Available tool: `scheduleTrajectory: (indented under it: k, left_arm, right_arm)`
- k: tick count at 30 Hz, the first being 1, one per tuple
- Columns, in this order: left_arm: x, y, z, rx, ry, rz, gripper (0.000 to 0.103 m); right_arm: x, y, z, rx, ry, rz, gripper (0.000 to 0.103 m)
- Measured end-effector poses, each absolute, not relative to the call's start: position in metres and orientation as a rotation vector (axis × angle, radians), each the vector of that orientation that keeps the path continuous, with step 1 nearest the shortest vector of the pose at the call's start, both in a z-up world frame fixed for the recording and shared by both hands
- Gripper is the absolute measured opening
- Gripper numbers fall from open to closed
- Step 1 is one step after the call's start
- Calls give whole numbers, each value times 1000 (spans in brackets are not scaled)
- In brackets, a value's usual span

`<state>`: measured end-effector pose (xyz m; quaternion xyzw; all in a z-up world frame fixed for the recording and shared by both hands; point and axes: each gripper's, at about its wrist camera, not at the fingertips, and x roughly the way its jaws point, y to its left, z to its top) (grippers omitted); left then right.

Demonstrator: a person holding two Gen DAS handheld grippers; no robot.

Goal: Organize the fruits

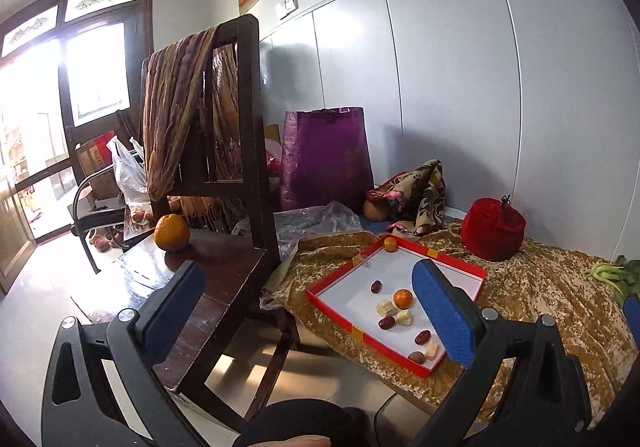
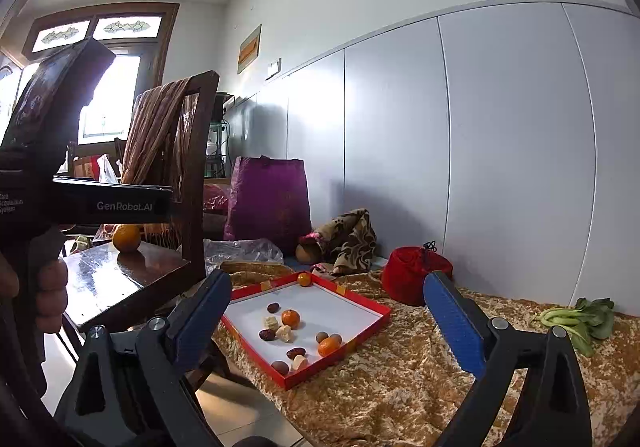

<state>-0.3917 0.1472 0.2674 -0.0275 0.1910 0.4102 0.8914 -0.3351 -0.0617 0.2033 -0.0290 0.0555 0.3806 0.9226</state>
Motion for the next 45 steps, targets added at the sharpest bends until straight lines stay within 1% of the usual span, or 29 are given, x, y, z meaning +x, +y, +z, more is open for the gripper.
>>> scheduleTrajectory:
  k: [18, 45]
  left_arm:
    - [-392, 146, 266, -29, 401, 845, 103]
    - [-402, 170, 257, -12, 428, 861, 103]
  right_arm:
    - [-325, -62, 205, -61, 114, 758, 99]
    - [-332, -40, 207, -91, 90, 784, 100]
